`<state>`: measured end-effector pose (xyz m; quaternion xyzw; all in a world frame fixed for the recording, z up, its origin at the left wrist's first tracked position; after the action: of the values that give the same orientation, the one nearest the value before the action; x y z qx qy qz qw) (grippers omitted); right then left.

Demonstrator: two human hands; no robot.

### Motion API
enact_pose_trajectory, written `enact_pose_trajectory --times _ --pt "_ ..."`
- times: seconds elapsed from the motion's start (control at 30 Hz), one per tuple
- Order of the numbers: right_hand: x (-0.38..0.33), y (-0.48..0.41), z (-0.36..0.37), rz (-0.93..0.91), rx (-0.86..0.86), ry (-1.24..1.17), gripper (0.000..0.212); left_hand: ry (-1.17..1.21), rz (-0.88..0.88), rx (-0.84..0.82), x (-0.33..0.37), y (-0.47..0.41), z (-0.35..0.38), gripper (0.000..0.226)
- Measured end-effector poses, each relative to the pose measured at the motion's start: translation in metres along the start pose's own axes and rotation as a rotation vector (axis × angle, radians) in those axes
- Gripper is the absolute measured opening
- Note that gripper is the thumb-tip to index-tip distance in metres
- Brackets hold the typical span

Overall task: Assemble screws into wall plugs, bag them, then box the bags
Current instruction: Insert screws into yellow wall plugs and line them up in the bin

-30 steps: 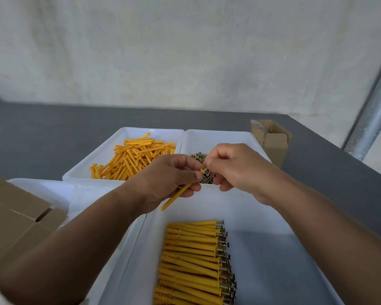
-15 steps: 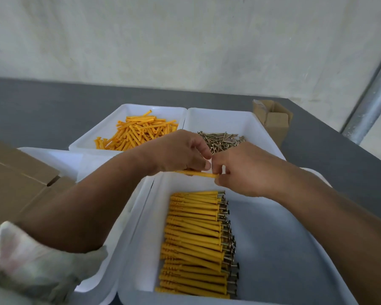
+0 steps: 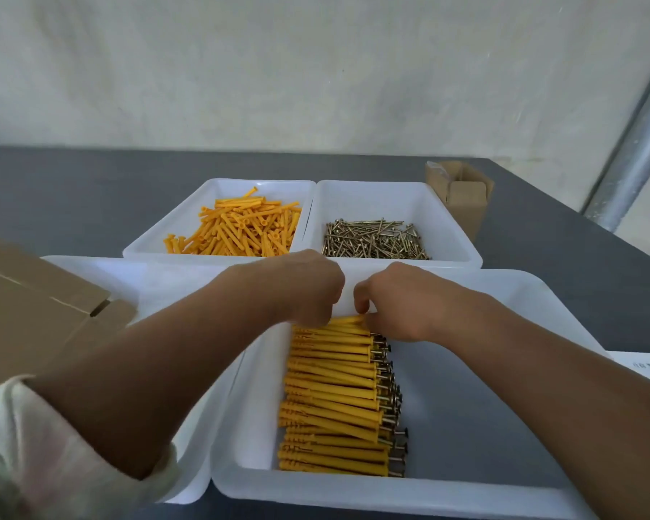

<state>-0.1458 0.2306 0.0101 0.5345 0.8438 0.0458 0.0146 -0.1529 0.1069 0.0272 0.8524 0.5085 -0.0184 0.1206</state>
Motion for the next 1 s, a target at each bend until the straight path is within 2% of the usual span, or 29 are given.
enact_pose_trajectory --times 0.13,0.4,0.57,0.73,0.83,0.93,1.0 --pt "0.003 0.002 -0.002 0.008 -0.002 -0.002 0.027 0.007 -0.014 0.011 0.005 -0.001 0.017 0.037" --pt "0.006 -0.004 0.007 0.006 -0.018 0.018 0.019 -0.081 0.035 0.100 0.012 -0.003 0.024 0.026" --pt "0.007 -0.002 0.004 0.009 -0.029 -0.006 0.017 0.090 0.049 0.275 -0.004 0.001 0.000 0.030" --pt "0.007 -0.004 0.005 -0.015 -0.023 0.008 0.018 0.358 -0.078 0.423 -0.037 0.019 -0.027 0.023" --pt "0.010 -0.004 0.004 -0.018 -0.013 0.000 0.018 0.415 -0.225 0.372 -0.071 0.031 -0.031 0.019" --pt "0.012 -0.004 0.004 -0.017 -0.019 -0.011 0.017 0.441 -0.334 0.239 -0.101 0.045 -0.024 0.013" --pt "0.012 -0.005 0.005 -0.014 -0.022 -0.014 0.016 0.375 -0.375 0.125 -0.112 0.053 -0.015 0.005"
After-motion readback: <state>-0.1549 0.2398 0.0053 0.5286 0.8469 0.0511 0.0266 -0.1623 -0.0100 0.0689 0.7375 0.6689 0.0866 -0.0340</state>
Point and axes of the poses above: each hand's wrist, its own y-axis away from the middle knuckle, its own z-axis out of the palm, x = y × z, the point moved 3 cm from there along -y, towards the middle knuckle, and after that the axes turned 1 degree about -z, right-handed, at the moved point
